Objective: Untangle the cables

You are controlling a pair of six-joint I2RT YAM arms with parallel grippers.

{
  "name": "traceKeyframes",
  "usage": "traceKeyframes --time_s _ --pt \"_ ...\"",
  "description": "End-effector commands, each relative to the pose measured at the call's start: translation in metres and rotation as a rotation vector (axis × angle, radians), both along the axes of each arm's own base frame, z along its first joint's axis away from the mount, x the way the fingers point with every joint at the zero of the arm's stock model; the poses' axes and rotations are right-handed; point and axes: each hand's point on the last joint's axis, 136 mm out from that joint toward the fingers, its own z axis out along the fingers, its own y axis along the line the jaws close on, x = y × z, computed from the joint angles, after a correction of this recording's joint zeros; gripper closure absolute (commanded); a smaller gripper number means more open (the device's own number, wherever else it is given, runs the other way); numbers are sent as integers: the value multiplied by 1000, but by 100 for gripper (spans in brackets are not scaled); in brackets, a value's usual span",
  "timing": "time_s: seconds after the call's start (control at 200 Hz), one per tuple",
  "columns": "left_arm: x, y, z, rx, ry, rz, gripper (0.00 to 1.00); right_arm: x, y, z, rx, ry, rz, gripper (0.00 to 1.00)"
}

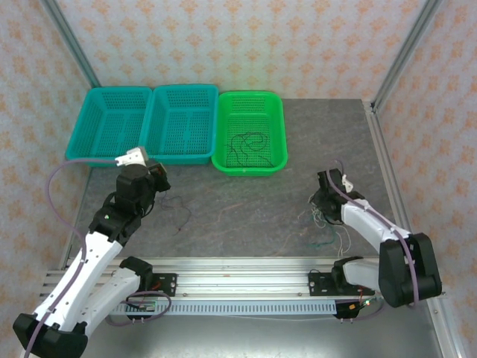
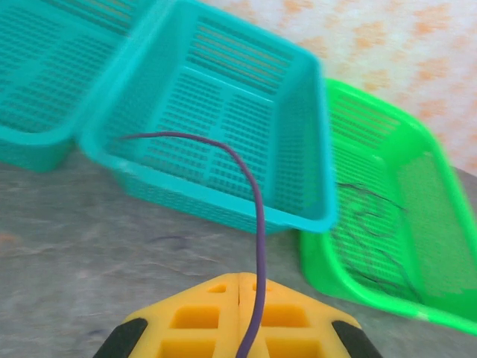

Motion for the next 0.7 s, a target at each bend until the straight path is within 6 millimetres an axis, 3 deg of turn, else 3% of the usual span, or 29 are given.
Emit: traceKeyframes --time_s 0.0,0.36,0.556,0.696 --pt "8 -45 52 -133 -139 -229 100 1 11 2 63 -8 21 99" --pt "24 -84 255 -211 -499 -410 100 14 45 -5 229 -11 91 95" --pt "49 -94 348 -197 -690 -404 100 15 46 2 237 -23 97 95" --pt "72 -100 400 -186 -799 -390 100 13 42 10 222 -51 94 95"
